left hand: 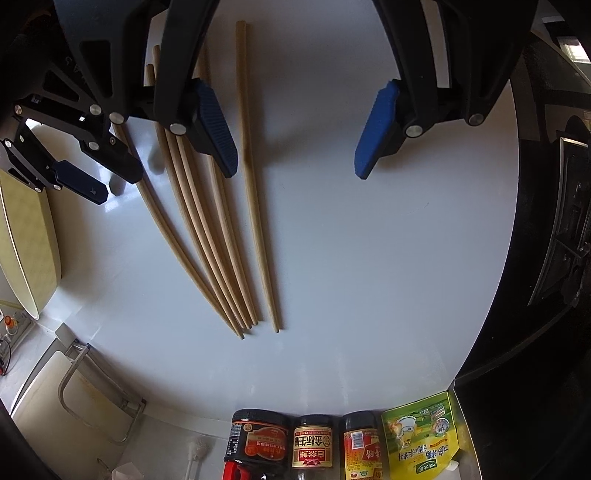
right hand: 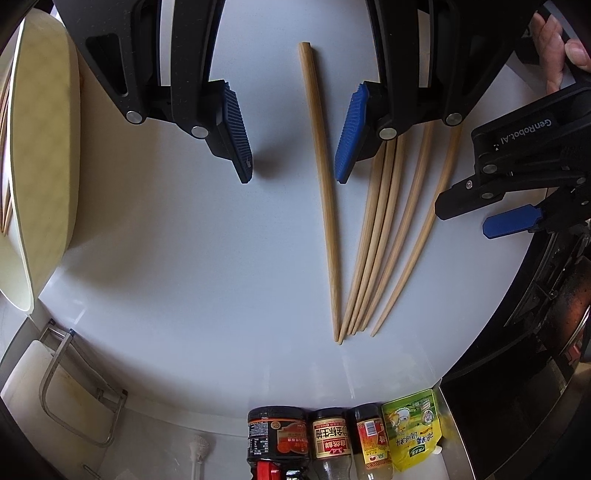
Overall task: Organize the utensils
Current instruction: 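Close the right tool on one chopstick while the left tool grasps another chopstick, then carry the held chopsticks with both tools over the white basin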
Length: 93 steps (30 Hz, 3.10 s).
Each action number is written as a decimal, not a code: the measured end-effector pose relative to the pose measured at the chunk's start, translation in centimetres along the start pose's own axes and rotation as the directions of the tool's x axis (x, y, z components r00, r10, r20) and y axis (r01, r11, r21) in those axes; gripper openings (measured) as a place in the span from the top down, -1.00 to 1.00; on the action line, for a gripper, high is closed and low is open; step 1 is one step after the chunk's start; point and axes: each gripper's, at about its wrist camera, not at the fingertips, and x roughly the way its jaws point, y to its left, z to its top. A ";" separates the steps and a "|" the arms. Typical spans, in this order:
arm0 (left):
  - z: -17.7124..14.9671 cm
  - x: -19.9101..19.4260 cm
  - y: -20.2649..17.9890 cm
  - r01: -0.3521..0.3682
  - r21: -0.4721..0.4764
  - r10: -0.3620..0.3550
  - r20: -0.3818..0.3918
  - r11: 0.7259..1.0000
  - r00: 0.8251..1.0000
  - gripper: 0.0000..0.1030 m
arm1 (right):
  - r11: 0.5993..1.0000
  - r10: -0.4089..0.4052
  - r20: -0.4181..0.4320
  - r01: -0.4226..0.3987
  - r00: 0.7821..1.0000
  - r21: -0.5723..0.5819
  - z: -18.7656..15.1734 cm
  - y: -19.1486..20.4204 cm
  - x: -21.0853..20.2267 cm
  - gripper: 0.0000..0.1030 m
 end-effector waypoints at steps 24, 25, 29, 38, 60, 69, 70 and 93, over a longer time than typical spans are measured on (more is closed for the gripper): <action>0.6 0.7 -0.9 0.039 0.013 -0.039 -0.013 0.999 0.999 0.86 | 0.988 -0.014 0.028 0.018 1.000 -0.150 0.5 3.2 1.1 0.88; 0.6 0.7 -0.9 0.044 0.012 -0.044 -0.016 0.999 0.999 0.86 | 0.988 -0.016 0.026 0.020 1.000 -0.151 0.5 3.3 1.2 0.88; 0.6 0.6 -0.8 0.061 0.005 -0.061 -0.027 0.998 0.998 0.86 | 0.994 0.013 0.010 -0.011 1.000 -0.109 0.4 2.8 1.0 0.88; 0.9 -1.3 -0.7 0.084 0.022 -0.084 -0.010 0.996 0.996 0.86 | 0.998 0.059 0.029 -0.058 0.998 -0.029 0.4 2.1 -1.3 0.88; 4.0 -9.2 -7.4 0.128 0.200 -0.152 0.108 0.971 0.983 0.86 | 0.986 0.042 0.198 -0.073 0.979 0.151 -0.4 -4.8 -11.4 0.88; 4.8 -10.9 -16.3 0.197 0.363 -0.253 0.114 0.911 0.961 0.86 | 0.953 -0.077 0.237 0.003 0.968 0.301 -3.1 -12.5 -15.4 0.88; 4.9 -10.9 -17.3 0.204 0.382 -0.264 0.111 0.901 0.958 0.86 | 0.947 -0.094 0.238 0.013 0.967 0.321 -3.4 -13.5 -15.8 0.88; 5.6 -7.3 -35.2 0.248 0.675 -0.326 -0.011 0.695 0.945 0.86 | 0.791 -0.209 0.137 0.084 0.968 0.606 -10.3 -27.3 -15.7 0.88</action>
